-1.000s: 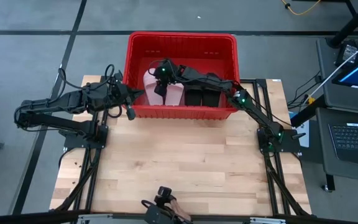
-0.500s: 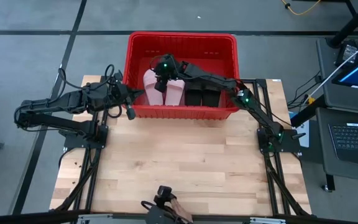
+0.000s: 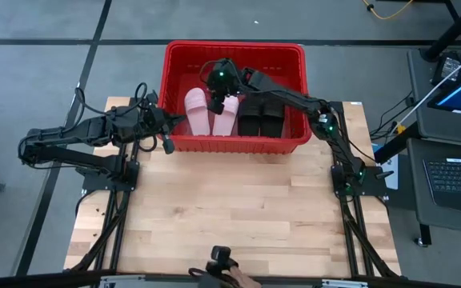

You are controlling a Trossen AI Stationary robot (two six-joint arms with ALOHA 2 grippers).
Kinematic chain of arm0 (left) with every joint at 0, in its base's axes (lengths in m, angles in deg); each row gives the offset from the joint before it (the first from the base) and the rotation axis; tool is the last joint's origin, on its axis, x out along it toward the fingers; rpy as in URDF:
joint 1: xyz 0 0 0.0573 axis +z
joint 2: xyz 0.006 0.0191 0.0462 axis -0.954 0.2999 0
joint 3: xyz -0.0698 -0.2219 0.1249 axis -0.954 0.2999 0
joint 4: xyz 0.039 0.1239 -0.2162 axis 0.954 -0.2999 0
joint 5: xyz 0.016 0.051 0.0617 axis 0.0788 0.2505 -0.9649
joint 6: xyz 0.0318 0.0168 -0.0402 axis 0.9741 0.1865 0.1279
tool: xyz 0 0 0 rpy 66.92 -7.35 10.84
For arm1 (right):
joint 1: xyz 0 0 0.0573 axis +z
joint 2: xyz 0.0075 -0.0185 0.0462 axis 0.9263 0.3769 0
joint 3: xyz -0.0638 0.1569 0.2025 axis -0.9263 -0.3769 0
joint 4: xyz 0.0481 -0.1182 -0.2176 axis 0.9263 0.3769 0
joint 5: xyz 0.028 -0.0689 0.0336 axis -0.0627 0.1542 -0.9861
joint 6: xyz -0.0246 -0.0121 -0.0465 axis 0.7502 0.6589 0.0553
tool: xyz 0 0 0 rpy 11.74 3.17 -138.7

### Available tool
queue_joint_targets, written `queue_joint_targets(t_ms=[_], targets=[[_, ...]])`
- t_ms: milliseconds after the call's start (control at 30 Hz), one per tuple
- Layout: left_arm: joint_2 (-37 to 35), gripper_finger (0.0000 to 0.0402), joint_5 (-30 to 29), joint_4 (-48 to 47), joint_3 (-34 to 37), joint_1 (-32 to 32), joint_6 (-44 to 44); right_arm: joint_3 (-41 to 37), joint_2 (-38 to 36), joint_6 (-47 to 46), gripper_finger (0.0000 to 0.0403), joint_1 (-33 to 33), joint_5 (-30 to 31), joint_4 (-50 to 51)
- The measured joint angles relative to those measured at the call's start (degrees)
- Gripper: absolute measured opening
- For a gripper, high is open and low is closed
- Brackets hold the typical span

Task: Pick and place slides into bin
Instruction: Return to Home Position

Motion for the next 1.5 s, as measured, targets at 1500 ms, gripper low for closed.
queue_joint_targets(t_ms=[1500], targets=[[-3.02,0.0001,-3.47,-0.02,0.00,0.02,-0.02,-14.46,-24.48,-1.62,0.0000,-0.24,-21.00,6.08]])
